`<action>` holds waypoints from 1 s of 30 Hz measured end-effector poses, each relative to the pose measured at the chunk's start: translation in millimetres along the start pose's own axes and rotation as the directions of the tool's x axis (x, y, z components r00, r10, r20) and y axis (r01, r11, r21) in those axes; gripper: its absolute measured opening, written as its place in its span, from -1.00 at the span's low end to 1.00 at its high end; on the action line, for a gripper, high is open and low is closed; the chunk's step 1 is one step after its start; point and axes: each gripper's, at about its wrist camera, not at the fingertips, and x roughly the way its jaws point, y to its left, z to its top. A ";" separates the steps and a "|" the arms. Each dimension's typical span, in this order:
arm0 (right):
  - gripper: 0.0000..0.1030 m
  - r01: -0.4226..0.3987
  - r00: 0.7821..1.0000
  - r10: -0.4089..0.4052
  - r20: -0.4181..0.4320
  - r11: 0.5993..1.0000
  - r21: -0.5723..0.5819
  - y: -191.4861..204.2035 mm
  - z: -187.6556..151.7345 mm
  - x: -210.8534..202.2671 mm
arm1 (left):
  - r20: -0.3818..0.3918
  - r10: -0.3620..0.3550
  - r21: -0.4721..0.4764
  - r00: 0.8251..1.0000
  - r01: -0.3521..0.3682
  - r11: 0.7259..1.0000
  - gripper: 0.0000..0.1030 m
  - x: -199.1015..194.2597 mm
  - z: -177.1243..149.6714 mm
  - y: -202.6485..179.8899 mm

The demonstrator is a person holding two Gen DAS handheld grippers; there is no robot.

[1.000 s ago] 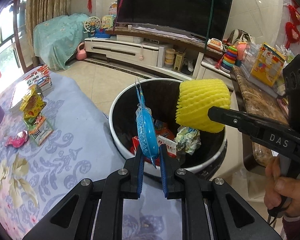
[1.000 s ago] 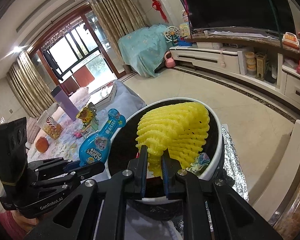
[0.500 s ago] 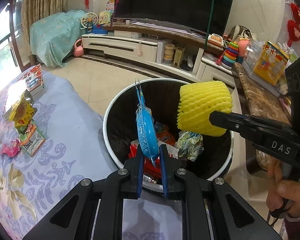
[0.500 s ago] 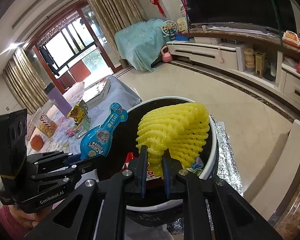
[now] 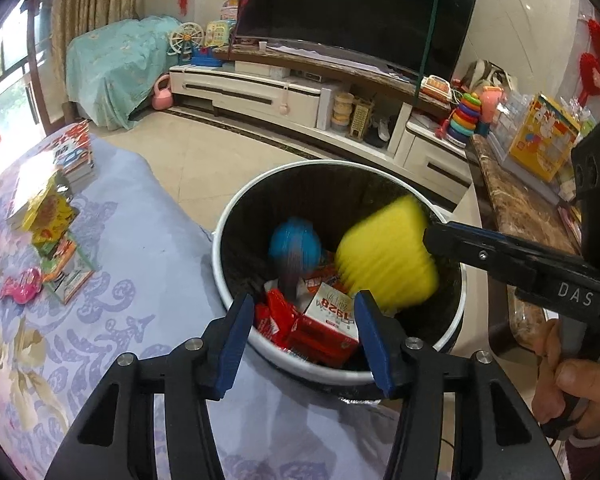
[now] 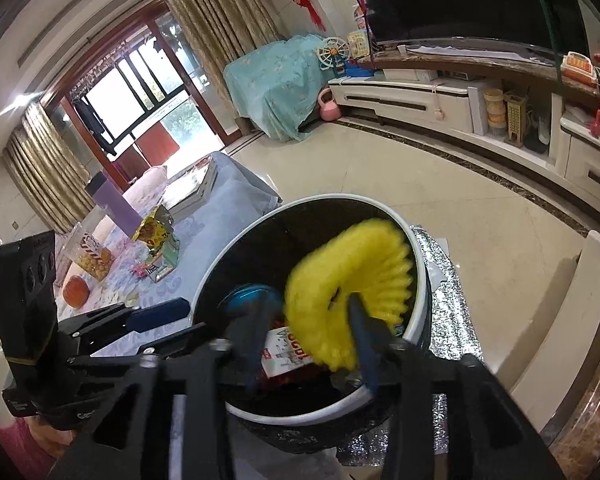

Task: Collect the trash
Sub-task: 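Open both tools to drop the blue toy and foam net into the bin, then move both open tools back over the table toward the remaining items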

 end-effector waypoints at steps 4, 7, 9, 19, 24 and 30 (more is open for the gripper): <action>0.33 -0.002 1.000 0.002 0.011 1.000 0.020 0.1 -4.2 -4.0 | 0.008 -0.002 -0.048 1.000 0.003 0.999 0.01 -10.7 -15.4 13.0; 0.60 -0.015 0.999 0.014 0.032 0.999 0.037 3.0 -7.9 -7.4 | 0.013 0.005 -0.095 1.000 -0.004 0.995 0.03 -21.5 -33.2 27.6; 0.67 -0.021 0.999 0.020 0.038 0.999 0.044 7.9 -10.0 -8.3 | 0.015 0.013 -0.124 1.000 -0.011 0.992 0.05 -29.2 -43.2 37.0; 0.72 -0.092 0.995 0.091 0.047 0.996 0.006 53.4 -16.0 2.5 | 0.018 0.088 -0.285 0.996 -0.079 0.955 0.06 -73.7 -95.1 95.6; 0.72 -0.126 0.992 0.127 0.015 0.991 -0.035 84.3 -22.7 17.9 | 0.026 0.143 -0.342 0.989 -0.126 0.931 0.08 -96.6 -111.4 118.8; 0.72 -0.165 0.986 0.164 -0.025 0.983 -0.078 117.5 -26.5 39.6 | 0.020 0.188 -0.392 0.982 -0.165 0.905 0.11 -109.7 -116.7 147.7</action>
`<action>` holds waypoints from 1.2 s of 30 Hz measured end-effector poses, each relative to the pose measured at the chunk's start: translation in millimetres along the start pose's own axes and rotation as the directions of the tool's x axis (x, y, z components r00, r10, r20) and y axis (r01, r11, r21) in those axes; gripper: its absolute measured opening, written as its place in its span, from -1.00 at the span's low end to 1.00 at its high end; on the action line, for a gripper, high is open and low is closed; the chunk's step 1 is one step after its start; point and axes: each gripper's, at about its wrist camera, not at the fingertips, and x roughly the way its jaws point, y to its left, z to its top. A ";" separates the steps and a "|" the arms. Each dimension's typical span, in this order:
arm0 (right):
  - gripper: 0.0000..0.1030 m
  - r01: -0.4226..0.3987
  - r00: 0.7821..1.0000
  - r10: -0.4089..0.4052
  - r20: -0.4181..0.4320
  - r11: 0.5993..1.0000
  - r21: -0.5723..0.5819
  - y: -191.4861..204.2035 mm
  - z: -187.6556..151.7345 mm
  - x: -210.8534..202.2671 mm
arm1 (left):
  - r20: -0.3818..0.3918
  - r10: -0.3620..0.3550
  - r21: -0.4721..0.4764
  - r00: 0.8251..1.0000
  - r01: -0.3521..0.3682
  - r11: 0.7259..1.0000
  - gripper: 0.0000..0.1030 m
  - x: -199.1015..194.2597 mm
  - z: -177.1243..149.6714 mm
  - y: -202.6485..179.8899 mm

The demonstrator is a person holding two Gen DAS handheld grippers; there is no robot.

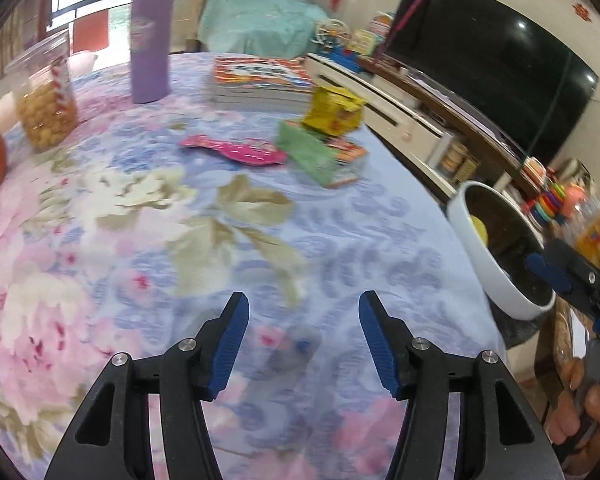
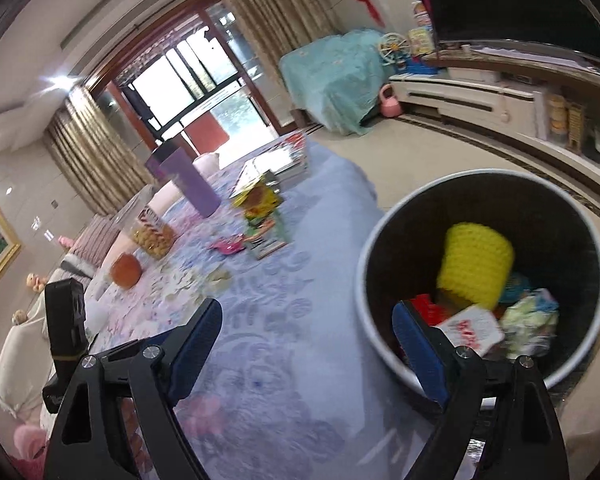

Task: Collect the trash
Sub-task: 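Move both open tools back over the table toward the remaining items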

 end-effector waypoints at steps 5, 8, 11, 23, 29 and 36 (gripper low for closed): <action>0.72 -0.020 1.000 0.019 -0.023 0.999 -0.033 18.3 -0.8 15.3 | 0.007 0.022 -0.029 1.000 -0.022 0.999 0.17 7.1 13.5 16.4; 0.72 -0.036 0.999 0.034 -0.031 0.998 -0.053 27.9 2.0 21.6 | 0.012 0.039 -0.037 0.999 -0.039 0.999 0.17 19.1 28.5 23.1; 0.72 -0.037 0.999 0.036 -0.026 0.997 -0.065 32.2 5.8 25.2 | 0.015 0.061 -0.051 0.998 -0.060 0.997 0.17 32.6 46.1 26.4; 0.72 -0.049 0.999 0.048 -0.017 0.998 -0.039 24.8 33.8 47.3 | -0.026 0.111 -0.048 0.993 -0.112 0.993 0.32 113.3 111.8 28.9; 0.72 -0.061 0.998 0.059 -0.028 0.997 -0.056 31.8 50.1 71.2 | -0.025 0.191 -0.028 0.981 -0.191 0.981 0.32 121.7 108.4 40.6; 0.72 -0.081 0.996 0.076 -0.056 0.992 -0.098 51.0 70.1 125.0 | -0.020 0.190 -0.033 0.981 -0.191 0.981 0.32 86.6 83.5 77.6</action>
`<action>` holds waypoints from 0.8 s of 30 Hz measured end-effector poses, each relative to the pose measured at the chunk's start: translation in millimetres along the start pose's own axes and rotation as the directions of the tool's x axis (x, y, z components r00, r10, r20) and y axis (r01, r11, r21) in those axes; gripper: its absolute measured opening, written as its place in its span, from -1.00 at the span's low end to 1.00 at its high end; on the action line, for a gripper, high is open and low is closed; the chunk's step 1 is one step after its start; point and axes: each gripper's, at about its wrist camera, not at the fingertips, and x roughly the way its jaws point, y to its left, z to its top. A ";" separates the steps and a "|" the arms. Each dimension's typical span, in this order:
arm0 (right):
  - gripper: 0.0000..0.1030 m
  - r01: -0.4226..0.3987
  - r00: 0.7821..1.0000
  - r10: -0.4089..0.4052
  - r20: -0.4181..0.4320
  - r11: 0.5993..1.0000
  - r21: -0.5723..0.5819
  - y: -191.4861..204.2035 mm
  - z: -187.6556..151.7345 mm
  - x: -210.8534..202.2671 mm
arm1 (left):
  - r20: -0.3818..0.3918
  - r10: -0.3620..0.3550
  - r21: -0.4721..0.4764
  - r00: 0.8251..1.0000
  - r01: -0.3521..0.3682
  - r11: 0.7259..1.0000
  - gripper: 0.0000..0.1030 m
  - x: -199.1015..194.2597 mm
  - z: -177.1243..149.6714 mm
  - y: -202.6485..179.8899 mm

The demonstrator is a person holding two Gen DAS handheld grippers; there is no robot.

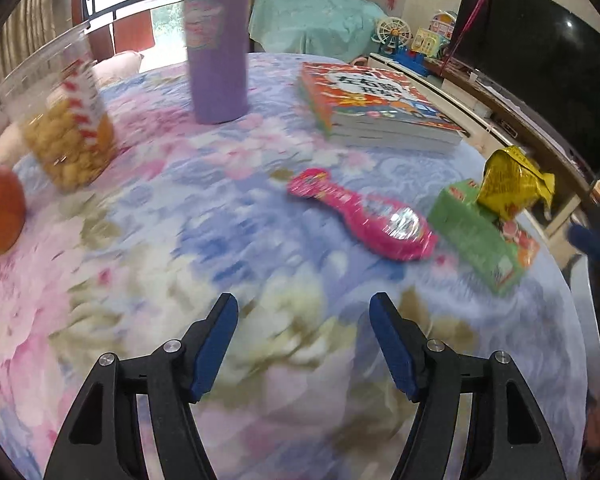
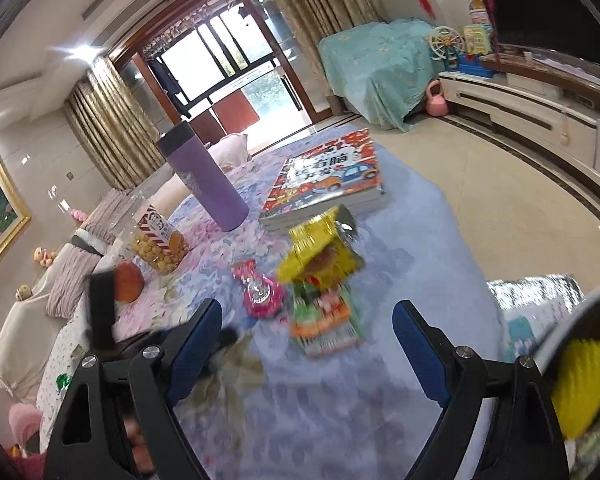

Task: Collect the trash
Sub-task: 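Move both open tools back over the table toward the remaining items, then grasp the pink lollipop toy with the left tool while the right tool grasps the yellow snack bag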

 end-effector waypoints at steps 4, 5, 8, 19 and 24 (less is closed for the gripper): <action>0.70 0.009 1.000 -0.009 0.001 1.000 0.005 -1.5 12.4 24.9 | -0.003 -0.054 -0.032 0.999 0.054 0.998 0.32 -8.5 -2.5 11.5; 0.69 0.008 1.000 -0.008 0.002 1.000 0.013 -3.2 15.1 30.9 | -0.002 -0.062 -0.041 0.998 0.062 0.997 0.32 -8.5 -0.9 12.1; -0.14 0.012 1.000 -0.012 -0.004 1.000 0.012 -5.7 19.6 41.2 | -0.007 -0.099 -0.073 0.995 0.098 0.993 0.33 -4.9 4.6 8.0; -0.31 -0.003 0.998 -0.001 0.068 0.998 0.071 -22.1 7.5 -2.6 | 0.002 -0.063 -0.097 0.998 0.063 0.993 0.41 32.1 32.5 -38.0; -0.31 -0.018 0.995 0.008 0.097 0.995 0.103 -27.9 -7.4 -33.1 | 0.017 0.003 -0.046 1.000 -0.002 0.999 -0.03 42.2 34.7 -49.4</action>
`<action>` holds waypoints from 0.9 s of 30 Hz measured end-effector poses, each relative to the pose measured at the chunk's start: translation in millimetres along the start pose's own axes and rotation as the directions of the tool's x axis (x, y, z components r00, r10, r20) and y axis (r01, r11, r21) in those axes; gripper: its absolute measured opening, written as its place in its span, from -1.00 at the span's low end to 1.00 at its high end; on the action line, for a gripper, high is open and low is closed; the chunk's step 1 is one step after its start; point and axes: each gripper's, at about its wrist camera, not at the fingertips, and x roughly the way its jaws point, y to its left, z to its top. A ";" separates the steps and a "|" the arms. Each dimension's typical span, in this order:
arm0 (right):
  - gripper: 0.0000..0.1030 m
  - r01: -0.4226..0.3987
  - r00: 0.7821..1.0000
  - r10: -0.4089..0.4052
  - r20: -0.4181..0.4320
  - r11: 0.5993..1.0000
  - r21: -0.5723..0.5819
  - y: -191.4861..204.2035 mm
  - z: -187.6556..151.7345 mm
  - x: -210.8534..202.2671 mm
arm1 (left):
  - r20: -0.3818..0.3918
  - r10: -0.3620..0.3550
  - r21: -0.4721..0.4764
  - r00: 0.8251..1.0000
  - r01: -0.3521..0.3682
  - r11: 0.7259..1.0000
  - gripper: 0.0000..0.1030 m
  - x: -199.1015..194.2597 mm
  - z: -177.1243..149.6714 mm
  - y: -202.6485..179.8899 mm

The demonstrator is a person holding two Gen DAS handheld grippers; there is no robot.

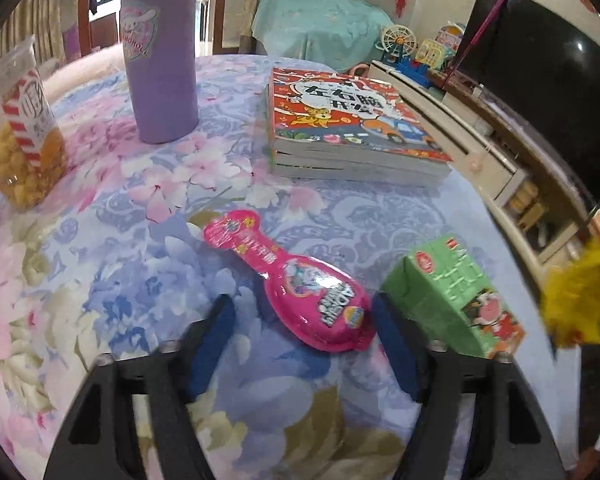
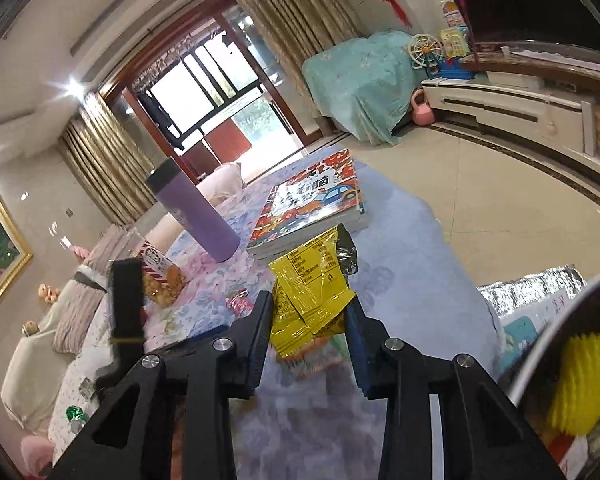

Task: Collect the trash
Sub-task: 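Grasp the pink lollipop toy with the left tool while the right tool grasps the yellow snack bag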

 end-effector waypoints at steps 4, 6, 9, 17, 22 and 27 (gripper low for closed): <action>-0.31 -0.007 1.000 0.007 0.011 1.000 0.013 0.0 -7.8 -12.4 | 0.005 0.007 0.049 1.000 -0.008 0.999 -0.47 -8.7 -8.6 -1.4; -0.31 -0.018 1.000 0.018 0.012 1.000 0.017 2.3 -12.6 -17.7 | -0.003 -0.016 0.069 1.000 0.016 0.997 -0.67 -19.7 -18.9 3.4; -0.31 -0.032 0.999 0.032 0.006 0.999 0.005 9.7 -18.9 -24.4 | -0.013 -0.064 0.085 0.998 0.065 0.994 -0.72 -41.2 -38.5 13.0; -0.31 -0.047 0.998 0.046 -0.036 0.998 -0.037 28.5 -52.6 -40.0 | -0.066 -0.189 0.121 0.980 0.196 0.973 -0.74 -100.0 -99.3 40.6; -0.31 -0.042 0.998 0.040 -0.056 0.999 -0.027 29.3 -70.3 -48.4 | -0.083 -0.204 0.144 0.975 0.214 0.966 -0.73 -120.7 -119.6 51.4; -0.31 -0.037 0.998 0.036 -0.058 0.999 -0.017 34.4 -84.1 -57.0 | -0.060 -0.165 0.093 0.985 0.170 0.981 -0.65 -132.9 -123.2 57.7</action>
